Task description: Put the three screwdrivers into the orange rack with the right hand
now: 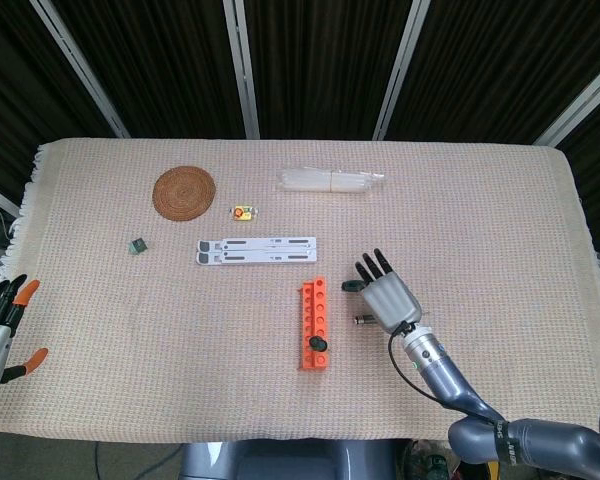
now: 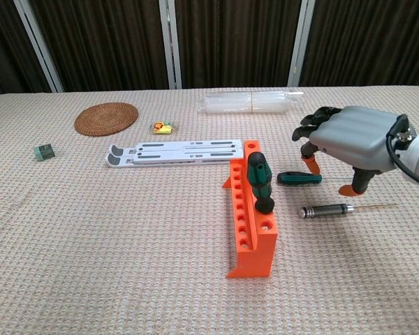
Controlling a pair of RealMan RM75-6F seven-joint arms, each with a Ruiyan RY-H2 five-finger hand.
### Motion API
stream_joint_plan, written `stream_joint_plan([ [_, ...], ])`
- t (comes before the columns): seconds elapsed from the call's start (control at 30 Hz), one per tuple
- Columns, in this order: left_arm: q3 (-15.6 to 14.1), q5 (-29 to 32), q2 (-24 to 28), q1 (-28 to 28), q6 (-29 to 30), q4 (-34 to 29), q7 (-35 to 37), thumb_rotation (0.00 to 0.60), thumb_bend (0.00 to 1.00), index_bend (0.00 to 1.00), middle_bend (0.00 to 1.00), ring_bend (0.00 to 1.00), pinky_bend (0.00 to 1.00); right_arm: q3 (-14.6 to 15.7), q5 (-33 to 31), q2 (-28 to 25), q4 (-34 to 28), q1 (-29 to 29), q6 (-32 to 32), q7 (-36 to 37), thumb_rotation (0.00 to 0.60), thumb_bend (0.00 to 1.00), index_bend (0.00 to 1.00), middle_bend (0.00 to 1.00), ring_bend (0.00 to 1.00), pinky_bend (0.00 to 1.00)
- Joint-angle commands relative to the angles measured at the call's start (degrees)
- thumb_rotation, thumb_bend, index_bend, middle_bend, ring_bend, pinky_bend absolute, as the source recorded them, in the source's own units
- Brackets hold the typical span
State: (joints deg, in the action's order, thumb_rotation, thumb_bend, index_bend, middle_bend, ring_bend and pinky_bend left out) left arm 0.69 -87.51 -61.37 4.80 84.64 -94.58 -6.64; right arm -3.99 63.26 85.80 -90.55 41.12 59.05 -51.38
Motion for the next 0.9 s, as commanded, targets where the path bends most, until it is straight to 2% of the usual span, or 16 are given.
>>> stream_joint_plan([
  [0.03, -0.01, 0.08, -0.18, 0.11, -0.23, 0.32, 0.30, 0.600, 0.20, 0.02, 0.00, 0.00, 0.00, 0.41, -2.89, 0.60, -0.87, 0.72, -1.16, -1.68, 0.600, 0.18, 0.47, 0.11, 0.00, 0.00],
  [0.47, -0.08, 0.39, -0.38, 0.05, -0.43, 1.00, 0.89, 0.600, 0.20, 0.02, 0.00, 0.00, 0.00, 0.46, -8.38, 2.67, 0.02, 2.60, -2.96, -2.50, 0.600, 0.18, 0.49, 0.11, 0.00, 0.00],
  [0.9, -0.06, 0.46, -0.46, 0.30, -0.85, 1.18, 1.02, 0.600, 0.21, 0.02, 0.00, 0.00, 0.00, 1.28, -10.76, 3.84, 1.90, 3.52, -3.24, -1.79, 0.600, 0.18, 0.50, 0.11, 0.00, 0.00],
])
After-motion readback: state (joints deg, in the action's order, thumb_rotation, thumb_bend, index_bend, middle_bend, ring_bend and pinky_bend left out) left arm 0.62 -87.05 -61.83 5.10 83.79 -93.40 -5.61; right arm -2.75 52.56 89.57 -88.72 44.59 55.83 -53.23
